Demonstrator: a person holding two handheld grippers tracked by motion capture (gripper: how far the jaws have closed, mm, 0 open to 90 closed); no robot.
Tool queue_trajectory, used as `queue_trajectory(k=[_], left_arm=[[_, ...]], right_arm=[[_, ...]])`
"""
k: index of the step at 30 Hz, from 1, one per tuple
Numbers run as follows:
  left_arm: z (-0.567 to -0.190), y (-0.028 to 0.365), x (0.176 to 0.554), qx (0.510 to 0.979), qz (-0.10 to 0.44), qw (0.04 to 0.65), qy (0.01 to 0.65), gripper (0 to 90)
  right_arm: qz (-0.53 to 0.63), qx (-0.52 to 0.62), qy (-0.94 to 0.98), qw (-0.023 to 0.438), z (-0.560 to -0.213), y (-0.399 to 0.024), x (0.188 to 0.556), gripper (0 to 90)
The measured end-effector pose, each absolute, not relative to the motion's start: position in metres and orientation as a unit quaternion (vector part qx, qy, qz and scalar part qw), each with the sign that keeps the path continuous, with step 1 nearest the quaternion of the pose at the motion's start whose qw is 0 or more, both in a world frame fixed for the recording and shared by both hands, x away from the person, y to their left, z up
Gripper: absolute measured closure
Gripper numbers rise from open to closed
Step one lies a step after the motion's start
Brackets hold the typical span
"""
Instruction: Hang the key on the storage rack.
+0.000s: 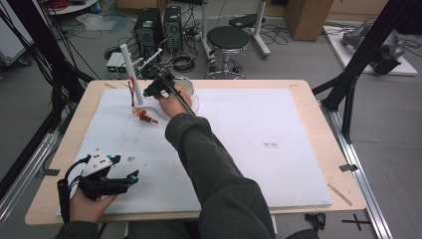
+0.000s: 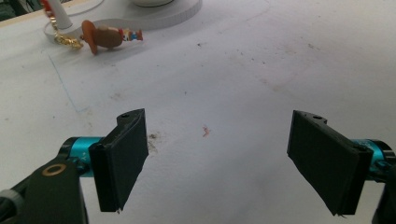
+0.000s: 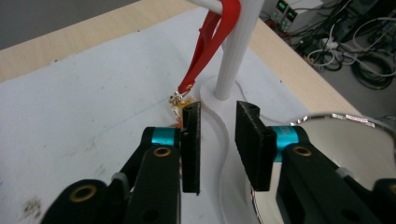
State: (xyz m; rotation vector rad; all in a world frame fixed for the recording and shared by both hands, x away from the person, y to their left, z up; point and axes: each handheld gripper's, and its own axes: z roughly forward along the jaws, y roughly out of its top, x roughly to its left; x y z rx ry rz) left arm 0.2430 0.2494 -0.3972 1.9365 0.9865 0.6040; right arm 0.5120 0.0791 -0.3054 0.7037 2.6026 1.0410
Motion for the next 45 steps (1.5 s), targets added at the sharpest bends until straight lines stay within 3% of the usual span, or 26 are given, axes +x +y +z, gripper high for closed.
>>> queue_trajectory(k=[19,24,45], left_arm=[[-0.398,0.248,0.243,0.778,0.243,0.423,0.397,20.6],[-0.398,0.248,0.242,0.775,0.245,0.424,0.4,20.6],[-0.399,0.25,0.242,0.774,0.247,0.422,0.402,20.6]], right_arm=[[0.462,0.237,0.854,0.038,-0.308,-0.009,0.494,59.9],[0.476,0.228,0.847,0.057,-0.307,-0.021,0.487,59.5],[0.5,0.24,0.83,0.056,-0.314,-0.076,0.473,50.7]])
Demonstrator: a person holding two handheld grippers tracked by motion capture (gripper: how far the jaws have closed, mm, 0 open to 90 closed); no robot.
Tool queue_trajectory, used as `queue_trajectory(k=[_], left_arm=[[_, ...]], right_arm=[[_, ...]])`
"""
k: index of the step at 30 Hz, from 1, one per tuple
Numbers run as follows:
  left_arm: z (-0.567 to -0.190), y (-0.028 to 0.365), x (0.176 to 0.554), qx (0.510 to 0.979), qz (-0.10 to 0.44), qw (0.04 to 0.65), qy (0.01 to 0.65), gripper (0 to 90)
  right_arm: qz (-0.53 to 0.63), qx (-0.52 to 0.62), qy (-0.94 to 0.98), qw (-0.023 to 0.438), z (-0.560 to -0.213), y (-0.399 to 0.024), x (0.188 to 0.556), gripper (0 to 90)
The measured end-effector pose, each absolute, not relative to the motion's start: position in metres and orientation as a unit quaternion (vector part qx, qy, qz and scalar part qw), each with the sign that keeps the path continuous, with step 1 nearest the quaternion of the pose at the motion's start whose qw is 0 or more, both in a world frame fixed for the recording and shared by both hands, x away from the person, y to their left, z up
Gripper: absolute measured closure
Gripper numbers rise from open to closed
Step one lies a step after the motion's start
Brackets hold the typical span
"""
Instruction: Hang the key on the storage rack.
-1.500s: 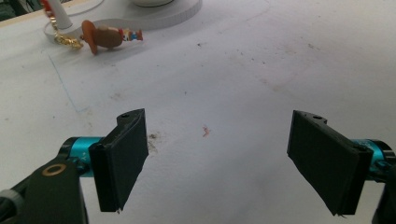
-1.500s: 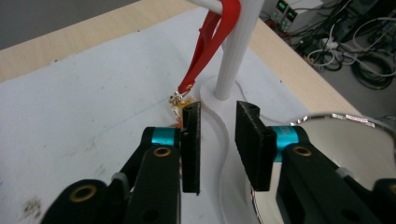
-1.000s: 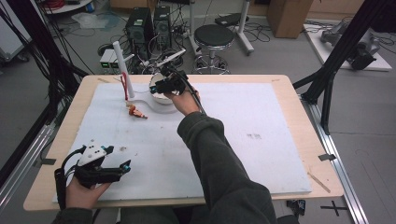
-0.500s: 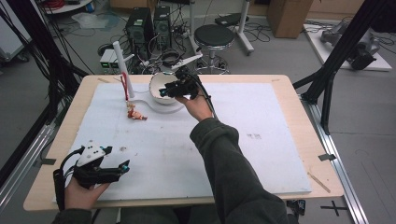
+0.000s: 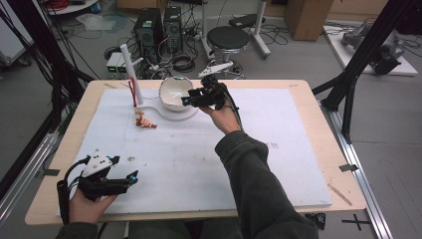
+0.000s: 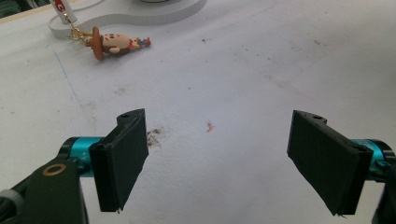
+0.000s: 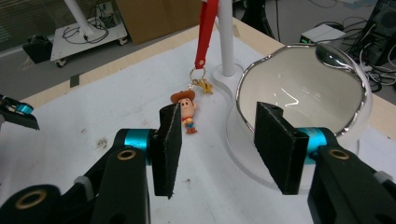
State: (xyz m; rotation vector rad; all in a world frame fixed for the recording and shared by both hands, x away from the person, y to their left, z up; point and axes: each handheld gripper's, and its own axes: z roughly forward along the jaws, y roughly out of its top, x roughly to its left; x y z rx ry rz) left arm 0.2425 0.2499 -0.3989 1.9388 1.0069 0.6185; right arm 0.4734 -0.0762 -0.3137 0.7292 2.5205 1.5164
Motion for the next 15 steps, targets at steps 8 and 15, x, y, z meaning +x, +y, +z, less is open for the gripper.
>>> queue_trajectory(k=[8,15], left_arm=[[-0.4,0.248,0.243,0.775,0.245,0.422,0.402,20.6],[-0.4,0.248,0.244,0.775,0.244,0.42,0.404,20.6]], right_arm=[[0.507,0.251,0.823,0.052,-0.325,-0.103,0.467,44.0],[0.516,0.259,0.815,0.05,-0.326,-0.121,0.463,40.5]])
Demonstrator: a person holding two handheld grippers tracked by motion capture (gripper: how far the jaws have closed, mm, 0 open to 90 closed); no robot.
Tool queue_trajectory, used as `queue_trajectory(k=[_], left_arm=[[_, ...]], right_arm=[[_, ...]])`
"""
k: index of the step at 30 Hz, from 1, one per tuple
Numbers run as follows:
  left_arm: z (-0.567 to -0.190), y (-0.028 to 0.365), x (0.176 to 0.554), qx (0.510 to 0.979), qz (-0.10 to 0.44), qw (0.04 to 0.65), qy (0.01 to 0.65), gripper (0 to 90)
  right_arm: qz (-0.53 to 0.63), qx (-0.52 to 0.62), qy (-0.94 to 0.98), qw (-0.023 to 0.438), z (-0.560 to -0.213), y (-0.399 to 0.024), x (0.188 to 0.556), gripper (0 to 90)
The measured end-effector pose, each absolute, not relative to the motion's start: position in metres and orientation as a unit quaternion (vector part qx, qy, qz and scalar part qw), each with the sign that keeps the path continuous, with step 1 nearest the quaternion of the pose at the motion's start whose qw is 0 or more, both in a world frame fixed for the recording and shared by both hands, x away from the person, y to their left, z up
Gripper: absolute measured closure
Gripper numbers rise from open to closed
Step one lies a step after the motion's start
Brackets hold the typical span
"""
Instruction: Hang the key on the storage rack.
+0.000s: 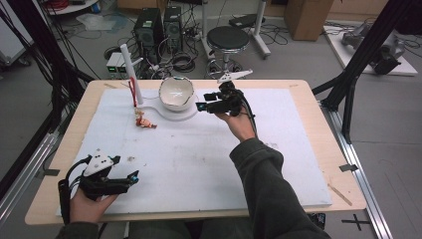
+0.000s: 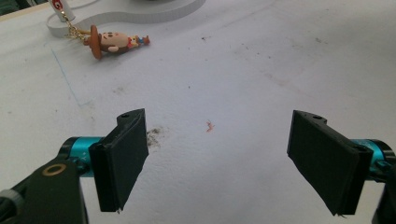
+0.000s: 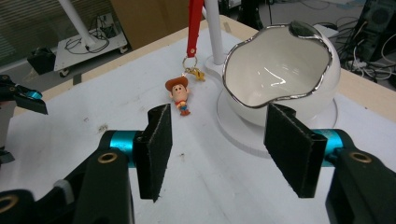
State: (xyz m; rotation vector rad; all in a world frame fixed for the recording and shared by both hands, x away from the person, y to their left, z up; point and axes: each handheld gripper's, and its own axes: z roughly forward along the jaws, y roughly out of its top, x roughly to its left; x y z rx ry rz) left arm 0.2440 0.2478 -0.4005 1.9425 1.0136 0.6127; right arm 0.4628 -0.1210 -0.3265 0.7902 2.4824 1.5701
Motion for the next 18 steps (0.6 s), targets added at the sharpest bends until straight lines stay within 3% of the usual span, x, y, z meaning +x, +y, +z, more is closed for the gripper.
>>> queue_trajectory(k=[18], left_arm=[[-0.401,0.248,0.246,0.778,0.241,0.418,0.403,20.6]], right_arm=[[0.523,0.266,0.807,0.063,-0.338,-0.151,0.442,29.1]])
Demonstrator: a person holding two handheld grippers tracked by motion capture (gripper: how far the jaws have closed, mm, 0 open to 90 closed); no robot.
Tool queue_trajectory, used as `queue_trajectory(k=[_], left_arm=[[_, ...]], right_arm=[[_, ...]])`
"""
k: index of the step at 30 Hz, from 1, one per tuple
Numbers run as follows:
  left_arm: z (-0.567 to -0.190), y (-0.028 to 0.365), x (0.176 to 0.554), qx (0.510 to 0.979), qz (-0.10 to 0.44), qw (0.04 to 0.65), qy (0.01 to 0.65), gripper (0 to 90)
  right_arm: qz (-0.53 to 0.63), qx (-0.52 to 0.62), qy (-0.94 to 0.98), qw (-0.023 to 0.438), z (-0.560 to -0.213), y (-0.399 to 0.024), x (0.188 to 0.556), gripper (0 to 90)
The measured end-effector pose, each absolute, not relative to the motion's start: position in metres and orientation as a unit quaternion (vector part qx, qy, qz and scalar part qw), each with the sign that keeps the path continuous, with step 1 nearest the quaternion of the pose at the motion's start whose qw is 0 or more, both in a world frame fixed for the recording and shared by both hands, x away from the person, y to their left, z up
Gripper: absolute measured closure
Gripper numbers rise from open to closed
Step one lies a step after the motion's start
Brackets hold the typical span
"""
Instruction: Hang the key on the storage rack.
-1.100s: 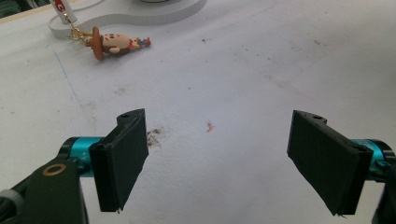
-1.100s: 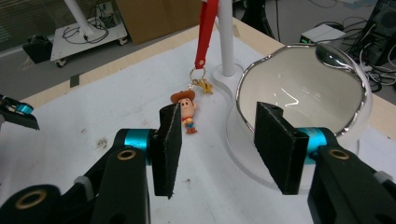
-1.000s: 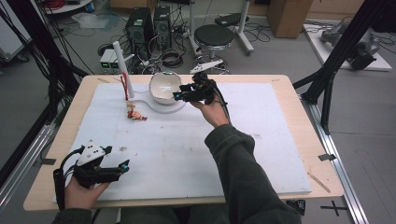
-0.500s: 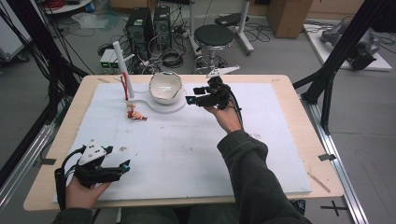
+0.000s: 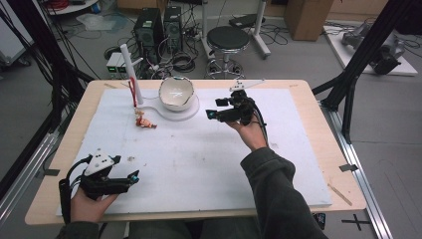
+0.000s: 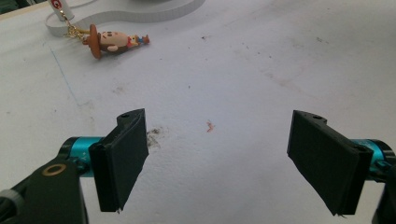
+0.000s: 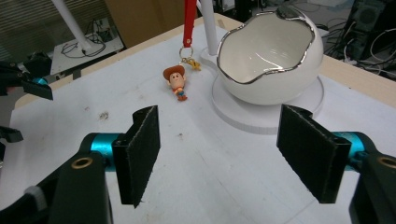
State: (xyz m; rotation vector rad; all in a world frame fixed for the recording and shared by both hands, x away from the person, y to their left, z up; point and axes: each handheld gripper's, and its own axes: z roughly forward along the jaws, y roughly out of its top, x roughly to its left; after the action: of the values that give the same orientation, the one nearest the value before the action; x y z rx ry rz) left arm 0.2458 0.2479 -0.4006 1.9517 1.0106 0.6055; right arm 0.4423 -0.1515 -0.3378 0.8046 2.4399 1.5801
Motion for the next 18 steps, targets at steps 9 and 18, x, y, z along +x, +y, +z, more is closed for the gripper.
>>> queue_trajectory(k=[9,18], left_arm=[[-0.4,0.247,0.247,0.778,0.239,0.419,0.403,20.5],[-0.4,0.245,0.248,0.779,0.238,0.419,0.4,20.6]], right_arm=[[0.518,0.271,0.808,0.071,-0.347,-0.167,0.427,24.1],[0.512,0.283,0.807,0.077,-0.355,-0.18,0.413,19.7]])
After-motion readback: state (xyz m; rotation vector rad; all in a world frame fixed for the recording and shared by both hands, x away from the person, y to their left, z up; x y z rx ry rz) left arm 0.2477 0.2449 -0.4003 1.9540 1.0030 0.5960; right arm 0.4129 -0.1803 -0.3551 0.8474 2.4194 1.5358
